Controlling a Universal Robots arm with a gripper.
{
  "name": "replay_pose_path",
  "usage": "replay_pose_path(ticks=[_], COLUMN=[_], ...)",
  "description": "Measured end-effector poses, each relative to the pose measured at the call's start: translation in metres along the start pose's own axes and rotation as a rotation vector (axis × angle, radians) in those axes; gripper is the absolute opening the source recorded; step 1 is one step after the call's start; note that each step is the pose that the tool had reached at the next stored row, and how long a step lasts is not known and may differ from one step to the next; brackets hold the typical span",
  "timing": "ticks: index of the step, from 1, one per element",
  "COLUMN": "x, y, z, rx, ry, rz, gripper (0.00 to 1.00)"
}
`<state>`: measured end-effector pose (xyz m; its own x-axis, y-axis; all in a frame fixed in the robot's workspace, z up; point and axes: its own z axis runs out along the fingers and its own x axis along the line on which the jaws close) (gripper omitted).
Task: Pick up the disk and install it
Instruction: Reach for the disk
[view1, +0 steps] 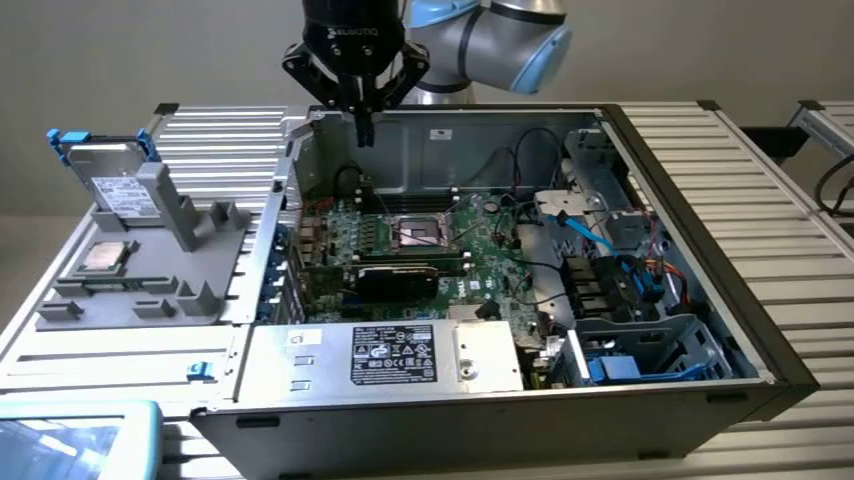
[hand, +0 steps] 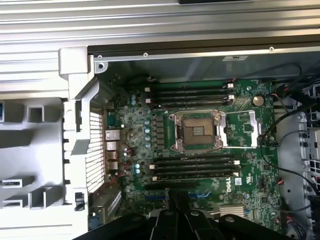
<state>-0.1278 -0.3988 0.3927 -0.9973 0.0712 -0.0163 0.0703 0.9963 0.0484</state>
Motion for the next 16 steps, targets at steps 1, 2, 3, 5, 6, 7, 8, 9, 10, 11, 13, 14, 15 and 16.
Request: replay_pose_path(ticks=[1,2,3,5,6,7,8,9,10,11,13,14,15,16], x=[0.004,0.009,0.013,0.022,0.027,0.031,0.036,0.041,0.045,0.049,0.059,0.063,0.067,0.072], y=[-0.0003,-0.0006,-0.0009,-0.0016,-0.0019,-0.0022,-0.0025,-0.0029,-0.0032,-0.0035,-0.0042,-0.0045,-0.0048,-0.0051], z=[0.0,-0.0001,-0.0002,-0.0004,-0.0005,-0.0006,-0.0007,-0.0007,-0.0008,-0.0009,-0.0011,-0.0011,-0.0012,-0.0013], rx=[-0.0001,-0.0001,-0.0001,-0.0001,-0.0001,-0.0001,-0.0001,-0.0001,-0.0001,-0.0001,-0.0001,-0.0001,-0.0001,-0.0002], ry=[0.0003,0.0004,0.0004,0.0004,0.0004,0.0004,0.0005,0.0004,0.0004,0.0004,0.0005,0.0004,0.0004,0.0004], rz=[0.0,0.0,0.0,0.0,0.0,0.0,0.0,0.0,0.0,0.0,0.0,0.0,0.0,0.0], gripper=[0.11,0.11,0.11,0.11,0.11,0.11,0.11,0.11,0.11,0.11,0.11,0.11,0.11,0.11])
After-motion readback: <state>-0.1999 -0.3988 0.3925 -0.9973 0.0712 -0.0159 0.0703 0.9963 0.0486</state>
